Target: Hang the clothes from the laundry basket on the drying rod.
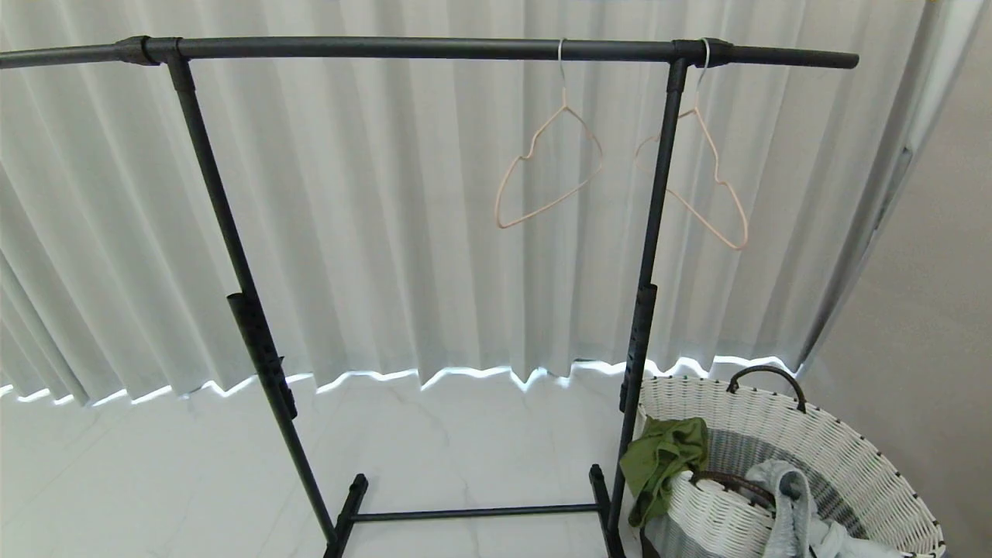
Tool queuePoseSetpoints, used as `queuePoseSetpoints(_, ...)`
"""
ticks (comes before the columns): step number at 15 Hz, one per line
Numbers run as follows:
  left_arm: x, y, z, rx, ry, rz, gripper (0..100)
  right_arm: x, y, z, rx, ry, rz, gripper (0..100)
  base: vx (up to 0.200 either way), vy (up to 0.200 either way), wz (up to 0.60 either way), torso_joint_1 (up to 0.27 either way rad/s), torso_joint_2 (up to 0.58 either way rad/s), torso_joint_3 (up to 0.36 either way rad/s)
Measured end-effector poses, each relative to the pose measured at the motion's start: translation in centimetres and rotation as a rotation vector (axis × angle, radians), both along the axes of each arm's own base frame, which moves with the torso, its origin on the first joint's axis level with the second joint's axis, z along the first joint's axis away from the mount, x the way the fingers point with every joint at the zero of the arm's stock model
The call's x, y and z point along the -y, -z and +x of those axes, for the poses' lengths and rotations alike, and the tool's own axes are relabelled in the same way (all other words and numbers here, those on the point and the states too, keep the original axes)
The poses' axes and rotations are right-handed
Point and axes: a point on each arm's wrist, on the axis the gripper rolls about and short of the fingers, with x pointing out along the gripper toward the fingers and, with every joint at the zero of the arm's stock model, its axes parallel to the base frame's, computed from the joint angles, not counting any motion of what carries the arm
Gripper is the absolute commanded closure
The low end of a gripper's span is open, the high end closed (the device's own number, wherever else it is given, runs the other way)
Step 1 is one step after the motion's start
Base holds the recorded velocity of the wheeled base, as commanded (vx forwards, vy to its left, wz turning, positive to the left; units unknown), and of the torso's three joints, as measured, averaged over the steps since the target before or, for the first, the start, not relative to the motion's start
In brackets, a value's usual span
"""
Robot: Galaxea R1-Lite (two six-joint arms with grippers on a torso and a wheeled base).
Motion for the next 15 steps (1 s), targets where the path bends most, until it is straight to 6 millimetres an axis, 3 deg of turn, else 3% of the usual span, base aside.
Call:
queuePoseSetpoints(5,-0.01,-0.06,0.0,0.006,-0.004,-0.003,0,0.0,0.01,0.0,0.0,0.0,0.0,0,0.0,0.0,0.0,0.0,0.0,0.0)
queuePoseSetpoints(12,-0.01,-0.07,0.0,0.006,-0.004,0.009,0,0.0,-0.01,0.0,0.001,0.001,0.028,0,0.2,0.0,0.0,0.002,0.0,0.001)
queuePoseSetpoints(15,0.0,-0.07,0.0,0.006,-0.001,0.01,0,0.0,-0.01,0.0,0.0,0.001,0.03,0,0.0,0.0,0.0,0.0,0.0,0.0)
